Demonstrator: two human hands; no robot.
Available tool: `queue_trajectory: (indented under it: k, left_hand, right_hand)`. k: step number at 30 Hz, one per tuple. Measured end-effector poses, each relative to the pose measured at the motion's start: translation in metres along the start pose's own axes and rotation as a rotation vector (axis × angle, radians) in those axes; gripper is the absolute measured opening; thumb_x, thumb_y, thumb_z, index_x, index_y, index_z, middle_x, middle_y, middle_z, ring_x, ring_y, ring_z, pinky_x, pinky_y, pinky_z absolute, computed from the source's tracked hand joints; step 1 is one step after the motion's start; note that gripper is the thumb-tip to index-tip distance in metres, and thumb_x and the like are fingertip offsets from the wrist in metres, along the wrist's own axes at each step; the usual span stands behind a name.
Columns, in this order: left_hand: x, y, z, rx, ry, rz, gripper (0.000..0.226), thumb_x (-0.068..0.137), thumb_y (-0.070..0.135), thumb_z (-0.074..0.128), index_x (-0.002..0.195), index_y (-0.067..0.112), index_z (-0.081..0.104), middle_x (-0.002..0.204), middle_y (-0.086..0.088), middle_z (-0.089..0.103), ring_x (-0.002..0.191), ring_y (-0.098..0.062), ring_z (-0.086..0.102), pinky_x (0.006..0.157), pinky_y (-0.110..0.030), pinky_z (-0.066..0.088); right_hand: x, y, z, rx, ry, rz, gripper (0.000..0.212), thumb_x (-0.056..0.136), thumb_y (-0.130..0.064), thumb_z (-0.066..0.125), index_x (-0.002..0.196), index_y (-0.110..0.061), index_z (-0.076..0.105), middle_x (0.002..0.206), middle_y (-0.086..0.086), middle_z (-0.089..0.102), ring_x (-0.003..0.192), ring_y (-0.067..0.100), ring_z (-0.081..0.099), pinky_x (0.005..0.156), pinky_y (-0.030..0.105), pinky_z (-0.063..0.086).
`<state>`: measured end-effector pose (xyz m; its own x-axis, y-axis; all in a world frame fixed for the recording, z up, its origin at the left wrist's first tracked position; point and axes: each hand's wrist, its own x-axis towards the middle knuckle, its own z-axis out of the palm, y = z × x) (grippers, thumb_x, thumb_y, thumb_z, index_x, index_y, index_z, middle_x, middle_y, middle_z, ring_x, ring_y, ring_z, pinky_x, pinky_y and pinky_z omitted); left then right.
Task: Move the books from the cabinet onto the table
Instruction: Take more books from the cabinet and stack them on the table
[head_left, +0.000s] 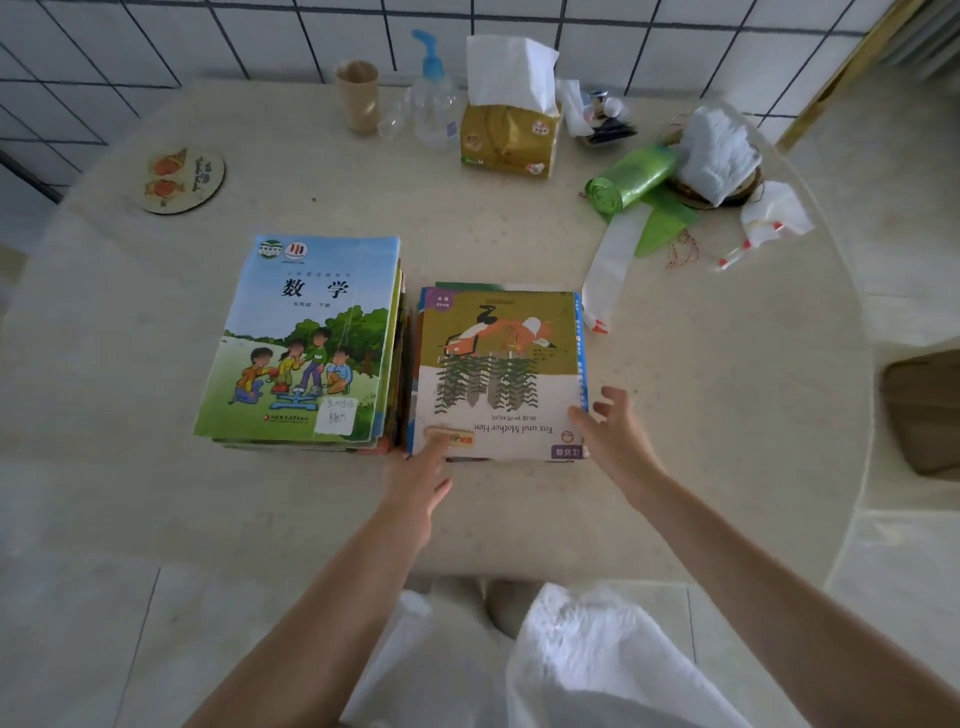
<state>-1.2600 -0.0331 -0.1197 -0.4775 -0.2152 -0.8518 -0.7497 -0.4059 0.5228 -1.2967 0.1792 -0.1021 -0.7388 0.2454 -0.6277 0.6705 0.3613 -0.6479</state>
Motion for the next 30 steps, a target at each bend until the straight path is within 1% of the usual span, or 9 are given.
queue_trajectory:
  k: [3,6,10,16,19,20,23,25,30]
  left_hand:
    - [-0.005,-0.006,-0.012,0.125,-0.073,0.031,0.038,0.092,0.017,0.062,0.128,0.016,0.049,0.131,-0.009,0.058,0.125,-0.026,0.053,0.102,-0.040,0.048]
    - [-0.009,-0.009,-0.028,0.229,-0.164,0.073,0.019,0.095,0.011,0.056,0.113,0.012,0.052,0.093,-0.001,0.060,0.095,-0.021,0.061,0.080,-0.031,0.053]
    - [-0.019,-0.018,-0.054,0.327,-0.195,0.035,0.013,0.094,0.009,0.053,0.107,0.010,0.052,0.083,-0.003,0.057,0.070,-0.021,0.063,0.063,-0.028,0.046]
    - [-0.049,-0.033,-0.077,0.644,-0.413,0.202,0.012,0.091,0.004,0.057,0.100,0.012,0.055,0.100,-0.012,0.065,0.070,-0.023,0.063,0.069,-0.032,0.051]
    - [-0.063,-0.043,-0.084,0.863,-0.596,0.398,0.012,0.091,0.005,0.056,0.098,0.014,0.058,0.101,-0.014,0.070,0.071,-0.021,0.063,0.063,-0.022,0.051]
    - [-0.069,-0.048,-0.085,0.955,-0.665,0.485,0.014,0.090,0.007,0.056,0.096,0.019,0.059,0.101,-0.011,0.070,0.077,-0.021,0.065,0.064,-0.022,0.052]
    - [-0.086,-0.070,-0.085,1.228,-0.851,0.668,0.018,0.087,0.013,0.060,0.091,0.031,0.061,0.092,0.007,0.071,0.085,-0.017,0.069,0.079,-0.035,0.057]
    - [-0.100,-0.089,-0.085,1.350,-0.986,0.693,0.017,0.085,0.016,0.059,0.092,0.032,0.063,0.089,0.012,0.071,0.081,-0.014,0.069,0.081,-0.037,0.056]
    - [-0.149,-0.163,-0.091,1.570,-1.280,0.790,0.024,0.089,0.014,0.060,0.105,0.032,0.059,0.093,0.012,0.070,0.073,-0.014,0.068,0.072,-0.027,0.054]
  right_hand:
    - [-0.028,0.020,0.003,-0.038,0.116,-0.049,0.059,0.091,-0.034,0.057,0.142,-0.018,0.031,0.141,0.008,0.049,0.115,0.025,0.055,0.088,0.037,0.047]
    - [-0.060,0.034,0.016,-0.018,0.221,-0.064,0.054,0.092,-0.030,0.058,0.140,-0.017,0.036,0.136,0.008,0.053,0.115,0.027,0.056,0.094,0.039,0.047]
    - [-0.111,0.054,0.052,0.083,0.333,0.000,0.047,0.092,-0.021,0.058,0.136,-0.013,0.043,0.128,0.008,0.061,0.110,0.027,0.060,0.093,0.036,0.046]
    - [-0.189,0.095,0.096,0.152,0.379,0.025,0.042,0.094,-0.017,0.056,0.134,-0.009,0.046,0.121,0.008,0.065,0.109,0.026,0.062,0.095,0.039,0.048]
    - [-0.225,0.121,0.107,0.189,0.479,0.038,0.037,0.093,-0.010,0.057,0.129,-0.006,0.050,0.114,0.010,0.068,0.107,0.025,0.064,0.092,0.032,0.049]
    - [-0.238,0.132,0.111,0.199,0.520,0.049,0.036,0.092,-0.008,0.058,0.127,-0.005,0.052,0.111,0.011,0.069,0.105,0.023,0.065,0.090,0.028,0.048]
    - [-0.278,0.163,0.121,0.260,0.630,0.096,0.031,0.091,-0.006,0.058,0.122,-0.005,0.055,0.105,0.010,0.070,0.095,0.017,0.065,0.079,0.016,0.043]
    - [-0.307,0.184,0.129,0.308,0.694,0.137,0.028,0.091,-0.007,0.058,0.119,-0.006,0.057,0.102,0.008,0.070,0.093,0.016,0.065,0.077,0.017,0.043]
    - [-0.391,0.244,0.156,0.419,0.857,0.275,0.024,0.091,-0.009,0.057,0.115,-0.008,0.060,0.099,0.005,0.070,0.091,0.017,0.066,0.081,0.024,0.047]
